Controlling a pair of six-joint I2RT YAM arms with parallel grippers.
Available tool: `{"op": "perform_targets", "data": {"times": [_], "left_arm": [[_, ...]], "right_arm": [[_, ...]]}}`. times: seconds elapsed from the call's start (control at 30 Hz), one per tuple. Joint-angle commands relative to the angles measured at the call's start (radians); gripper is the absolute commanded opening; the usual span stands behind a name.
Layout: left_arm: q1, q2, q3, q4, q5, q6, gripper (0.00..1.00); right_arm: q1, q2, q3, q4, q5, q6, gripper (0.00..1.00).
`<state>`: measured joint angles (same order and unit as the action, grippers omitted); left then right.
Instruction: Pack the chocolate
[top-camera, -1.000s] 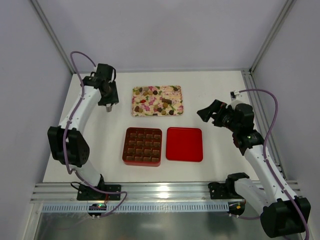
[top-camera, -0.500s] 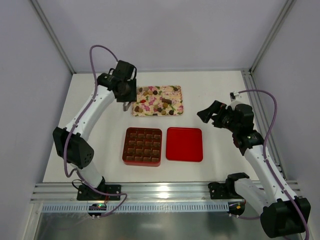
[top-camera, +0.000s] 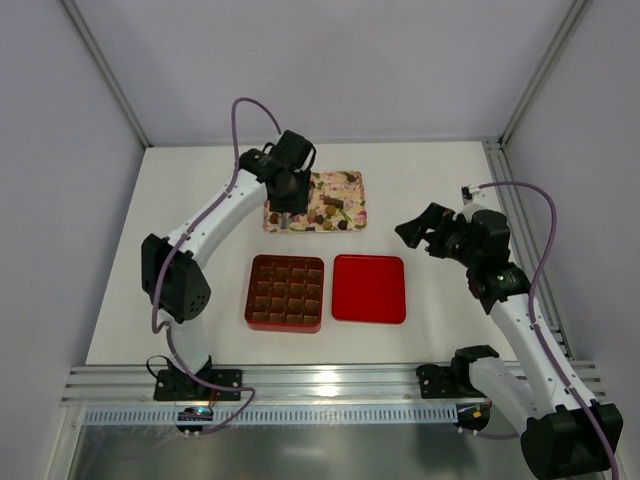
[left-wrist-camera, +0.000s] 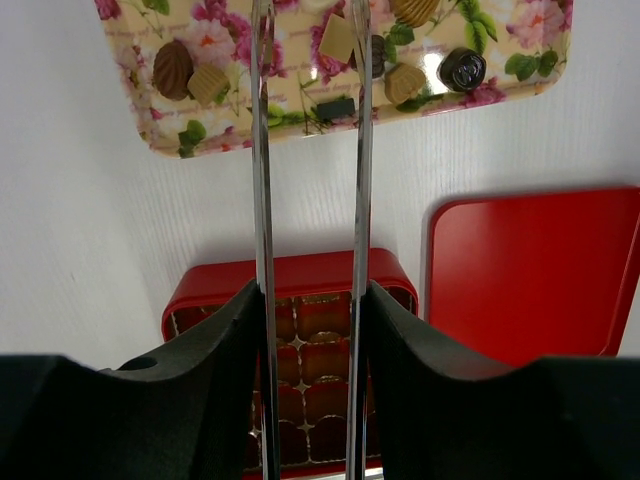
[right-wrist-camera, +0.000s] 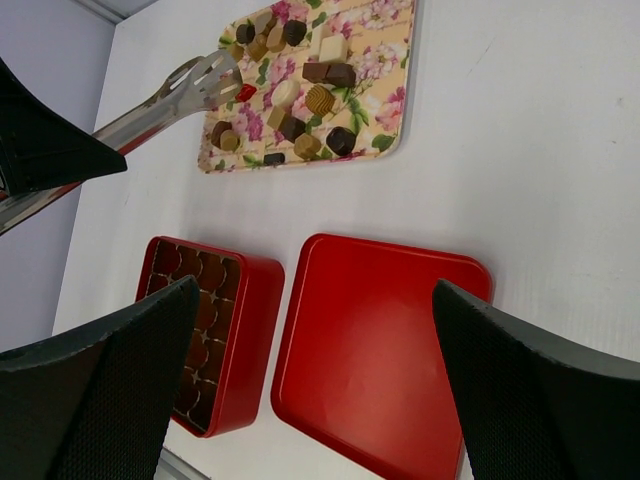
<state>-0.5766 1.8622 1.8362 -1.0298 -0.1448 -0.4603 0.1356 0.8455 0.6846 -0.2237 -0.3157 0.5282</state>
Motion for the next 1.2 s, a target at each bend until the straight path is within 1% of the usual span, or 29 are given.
{"op": "perform_targets", "data": {"times": [0.0,0.7,1.17], "left_arm": [[-0.015,0.006,0.037,0.016,0.007,-0.012,0.43],[-0.037,0.094,0.005,0.045,0.016,-0.009,0.41],[-0.039,0.111,-0.008,0.051,0.019,-0.012,0.41]], "right_arm": [[0.001,-0.014,-0.003,-0.002,0.009,-0.011,0.98],[0.002,-0.005,-0.016,0.006,0.009,-0.008,0.97],[0.002,0.0,-0.023,0.014,0.006,-0.007,0.97]]}}
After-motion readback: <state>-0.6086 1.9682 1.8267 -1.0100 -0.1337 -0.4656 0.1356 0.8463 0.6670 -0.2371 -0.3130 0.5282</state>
